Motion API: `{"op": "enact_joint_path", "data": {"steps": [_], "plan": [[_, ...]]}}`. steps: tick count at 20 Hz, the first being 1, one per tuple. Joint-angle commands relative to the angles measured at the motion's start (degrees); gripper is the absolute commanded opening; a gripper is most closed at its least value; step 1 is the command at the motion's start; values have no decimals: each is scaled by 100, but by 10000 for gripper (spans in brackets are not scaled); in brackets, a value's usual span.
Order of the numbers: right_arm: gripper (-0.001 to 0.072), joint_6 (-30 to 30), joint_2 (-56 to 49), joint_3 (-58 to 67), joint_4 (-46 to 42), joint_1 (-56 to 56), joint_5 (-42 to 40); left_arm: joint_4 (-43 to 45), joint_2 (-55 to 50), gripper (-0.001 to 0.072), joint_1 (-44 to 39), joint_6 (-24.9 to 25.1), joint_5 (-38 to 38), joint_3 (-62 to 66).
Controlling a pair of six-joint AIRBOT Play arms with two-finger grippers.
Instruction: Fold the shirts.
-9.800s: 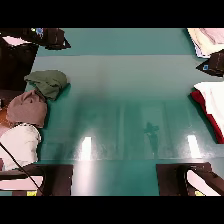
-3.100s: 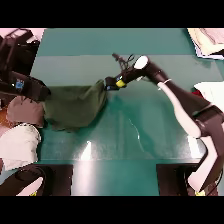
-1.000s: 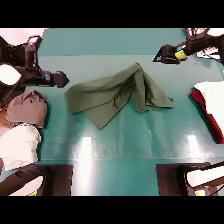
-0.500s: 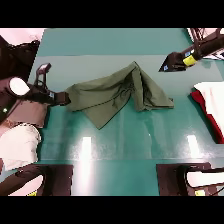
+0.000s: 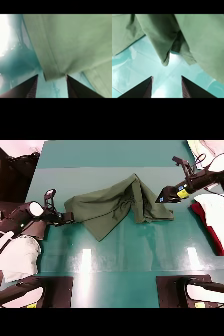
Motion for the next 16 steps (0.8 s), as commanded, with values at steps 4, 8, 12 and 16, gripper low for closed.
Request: {"op": "enact_joint_path", "data": {"steps": [4,8,12,16], "plan": [[404,0,334,-621,20,4,-315,-369,-350,268,0,96,804,-28],[404,0,334,-935,35,17,-337,-520,-348,23,0,98,850,-13],[405,0,334,-997,15,393,-702,-514,-343,23,0,426,122,494],[411,4,317,-997,-490,922,-1349,-446,-96,23,0,509,-197,1054]]}}
